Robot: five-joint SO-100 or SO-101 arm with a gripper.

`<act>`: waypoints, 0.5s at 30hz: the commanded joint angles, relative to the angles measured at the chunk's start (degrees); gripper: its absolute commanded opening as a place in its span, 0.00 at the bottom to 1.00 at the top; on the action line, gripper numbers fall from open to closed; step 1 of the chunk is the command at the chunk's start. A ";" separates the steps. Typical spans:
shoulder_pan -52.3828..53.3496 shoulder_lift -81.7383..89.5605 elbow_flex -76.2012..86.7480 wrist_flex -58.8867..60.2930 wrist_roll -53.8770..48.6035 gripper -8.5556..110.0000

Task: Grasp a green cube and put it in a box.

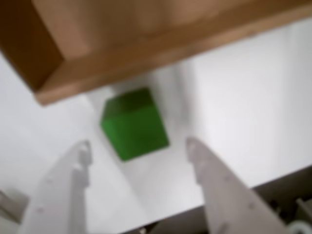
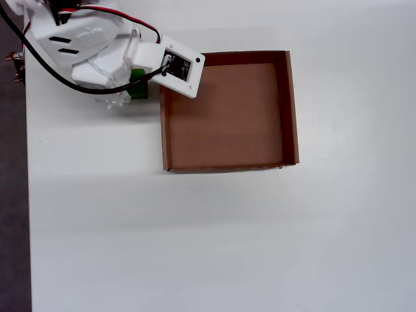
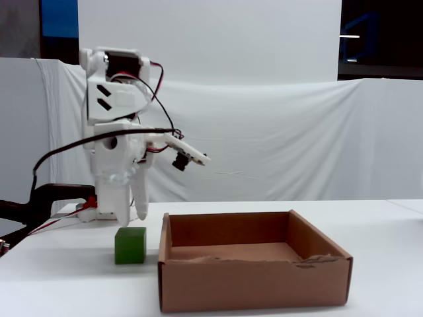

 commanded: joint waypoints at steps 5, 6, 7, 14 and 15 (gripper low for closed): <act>-0.88 0.97 -1.05 0.18 -2.81 0.31; -0.88 0.97 -0.79 0.09 -3.16 0.31; -0.79 0.97 -0.62 0.09 -3.34 0.32; -0.70 0.70 0.26 -0.09 -3.43 0.33; -0.53 0.62 0.97 -0.62 -3.69 0.33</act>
